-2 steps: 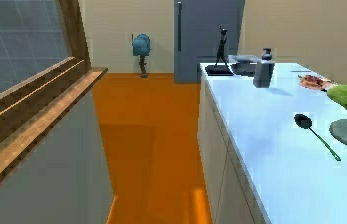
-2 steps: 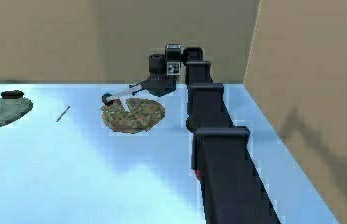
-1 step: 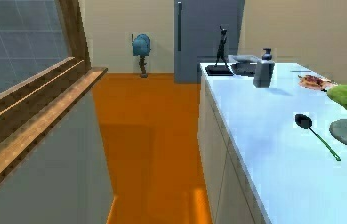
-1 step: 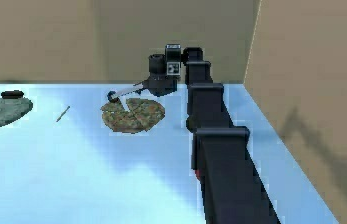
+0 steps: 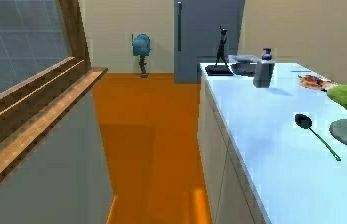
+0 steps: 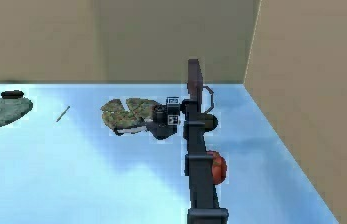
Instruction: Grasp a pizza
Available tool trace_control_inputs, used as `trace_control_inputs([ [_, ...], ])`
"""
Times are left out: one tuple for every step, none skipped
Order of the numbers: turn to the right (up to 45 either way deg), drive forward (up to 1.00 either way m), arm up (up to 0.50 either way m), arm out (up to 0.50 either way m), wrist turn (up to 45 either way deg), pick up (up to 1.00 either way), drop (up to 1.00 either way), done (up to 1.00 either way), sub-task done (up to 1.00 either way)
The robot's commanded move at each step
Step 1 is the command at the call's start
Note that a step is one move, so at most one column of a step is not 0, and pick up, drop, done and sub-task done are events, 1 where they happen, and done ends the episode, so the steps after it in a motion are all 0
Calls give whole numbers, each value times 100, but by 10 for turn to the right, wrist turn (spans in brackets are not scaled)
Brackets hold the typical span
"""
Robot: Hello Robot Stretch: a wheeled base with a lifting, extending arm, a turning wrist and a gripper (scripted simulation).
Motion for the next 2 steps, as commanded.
trace_control_inputs([
  [0,0,0,0,0,100,0,0,0],
  [0,0,10,0,0,0,0,0,0],
])
